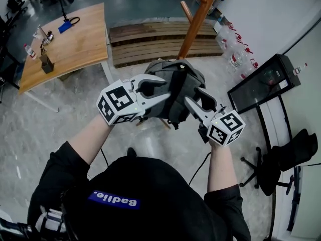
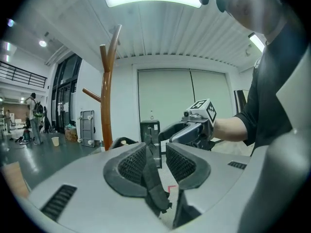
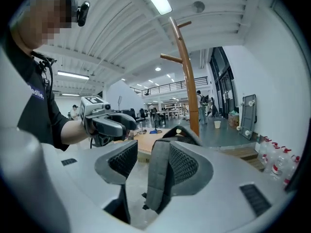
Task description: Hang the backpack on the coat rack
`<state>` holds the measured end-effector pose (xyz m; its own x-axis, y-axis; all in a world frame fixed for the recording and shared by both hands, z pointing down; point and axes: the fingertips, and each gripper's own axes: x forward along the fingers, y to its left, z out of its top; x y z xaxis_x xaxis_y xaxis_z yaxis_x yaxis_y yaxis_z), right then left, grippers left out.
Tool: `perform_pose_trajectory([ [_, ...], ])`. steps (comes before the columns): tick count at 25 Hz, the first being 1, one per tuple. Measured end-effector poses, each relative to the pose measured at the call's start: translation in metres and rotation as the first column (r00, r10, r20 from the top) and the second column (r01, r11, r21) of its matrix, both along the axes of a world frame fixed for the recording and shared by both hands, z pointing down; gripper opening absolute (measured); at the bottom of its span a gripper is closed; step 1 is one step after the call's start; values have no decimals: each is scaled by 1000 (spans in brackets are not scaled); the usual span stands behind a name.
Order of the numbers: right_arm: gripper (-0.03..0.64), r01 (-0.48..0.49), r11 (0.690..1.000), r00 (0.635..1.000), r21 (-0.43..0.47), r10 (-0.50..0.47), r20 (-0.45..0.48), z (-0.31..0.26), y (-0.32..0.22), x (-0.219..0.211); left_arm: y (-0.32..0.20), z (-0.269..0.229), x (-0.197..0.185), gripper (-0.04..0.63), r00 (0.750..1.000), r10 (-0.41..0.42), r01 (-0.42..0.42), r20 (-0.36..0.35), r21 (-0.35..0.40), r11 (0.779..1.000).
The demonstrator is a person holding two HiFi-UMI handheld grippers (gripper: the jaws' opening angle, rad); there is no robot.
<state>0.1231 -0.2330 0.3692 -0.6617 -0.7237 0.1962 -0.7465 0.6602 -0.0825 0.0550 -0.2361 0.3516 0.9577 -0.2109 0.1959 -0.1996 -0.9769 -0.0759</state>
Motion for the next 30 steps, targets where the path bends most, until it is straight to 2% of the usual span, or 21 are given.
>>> perform_pose_trajectory([
  [5, 202, 104, 994, 992, 20, -105, 65, 10, 77, -9, 76, 10, -1, 130, 991, -109, 105, -74, -55, 993],
  [10, 99, 171, 985, 976, 18, -171, 131, 7, 149, -16, 151, 4, -3, 72, 973, -182, 166, -145, -118, 979],
  [14, 29, 202, 977, 964, 60, -210, 163, -5, 199, -33, 207, -2, -11, 20, 970, -159, 138, -184, -121, 983],
  [20, 6, 180, 979, 966, 93, -193, 170, 4, 248, -70, 251, 12, -42, 9, 957, -165, 120, -239, -192, 974],
  [25, 5, 150, 987, 967, 58, -158, 199, 20, 268, -94, 270, 30, -58, 9, 960, -146, 91, -238, -227, 970],
  [30, 5, 137, 990, 968, 36, -141, 207, 29, 271, -104, 274, 41, -63, 9, 972, -112, 66, -205, -220, 973],
])
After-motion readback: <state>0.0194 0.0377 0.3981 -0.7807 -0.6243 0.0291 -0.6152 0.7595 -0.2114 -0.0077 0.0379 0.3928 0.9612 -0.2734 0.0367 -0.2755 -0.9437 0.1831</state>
